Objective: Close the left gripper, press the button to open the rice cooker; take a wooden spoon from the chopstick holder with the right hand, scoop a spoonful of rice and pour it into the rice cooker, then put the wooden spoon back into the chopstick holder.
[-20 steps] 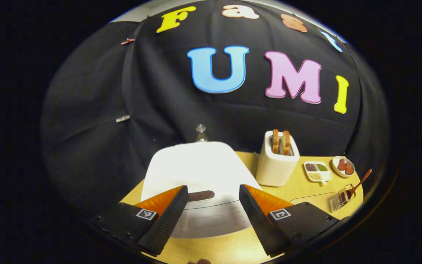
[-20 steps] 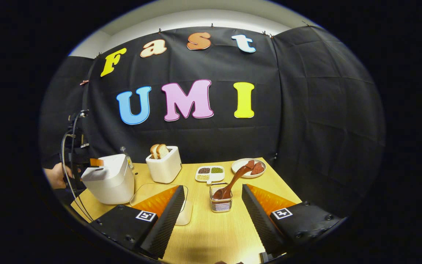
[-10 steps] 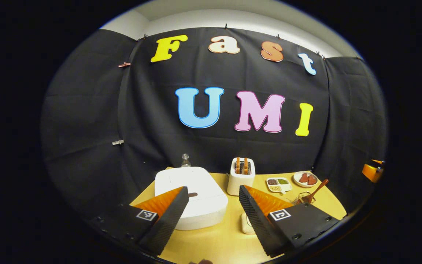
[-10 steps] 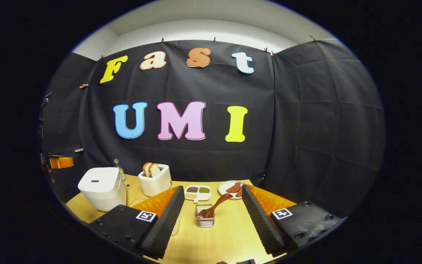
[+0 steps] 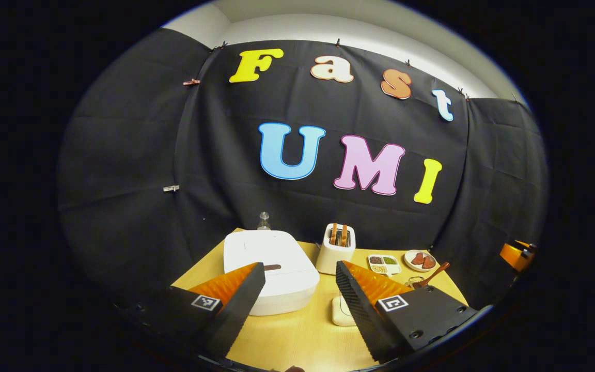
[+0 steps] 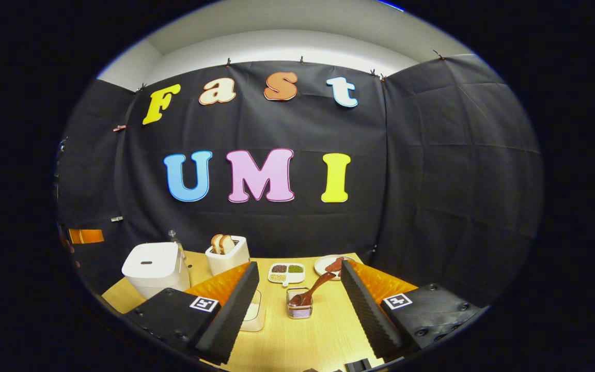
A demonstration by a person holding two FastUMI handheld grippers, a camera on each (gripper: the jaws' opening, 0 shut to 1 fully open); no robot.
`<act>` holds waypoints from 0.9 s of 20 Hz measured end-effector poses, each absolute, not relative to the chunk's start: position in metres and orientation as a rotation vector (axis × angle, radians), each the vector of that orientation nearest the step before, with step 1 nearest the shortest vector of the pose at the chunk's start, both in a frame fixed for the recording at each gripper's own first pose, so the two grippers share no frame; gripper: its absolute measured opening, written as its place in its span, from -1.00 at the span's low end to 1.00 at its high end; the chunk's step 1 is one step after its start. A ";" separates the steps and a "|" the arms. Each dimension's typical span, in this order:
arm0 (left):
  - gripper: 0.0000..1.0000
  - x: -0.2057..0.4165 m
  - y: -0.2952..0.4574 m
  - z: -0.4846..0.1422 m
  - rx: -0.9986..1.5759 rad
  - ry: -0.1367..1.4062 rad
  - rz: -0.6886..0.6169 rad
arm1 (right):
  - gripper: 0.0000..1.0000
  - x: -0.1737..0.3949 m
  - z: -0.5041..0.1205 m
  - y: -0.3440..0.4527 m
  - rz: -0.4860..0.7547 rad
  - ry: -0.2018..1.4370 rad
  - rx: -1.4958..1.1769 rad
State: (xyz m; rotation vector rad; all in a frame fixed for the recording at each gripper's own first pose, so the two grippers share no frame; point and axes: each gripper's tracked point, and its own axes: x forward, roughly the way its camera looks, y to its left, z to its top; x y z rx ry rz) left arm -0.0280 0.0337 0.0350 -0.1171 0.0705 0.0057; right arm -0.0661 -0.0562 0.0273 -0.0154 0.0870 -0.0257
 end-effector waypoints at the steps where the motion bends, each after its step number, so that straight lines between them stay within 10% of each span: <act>1: 0.91 -0.028 0.031 0.033 -0.122 0.072 -0.007 | 0.99 -0.067 0.028 -0.052 -0.028 0.082 -0.007; 18: 0.91 -0.054 0.021 0.019 -0.049 0.065 -0.086 | 0.99 -0.077 -0.002 -0.036 -0.038 0.120 0.016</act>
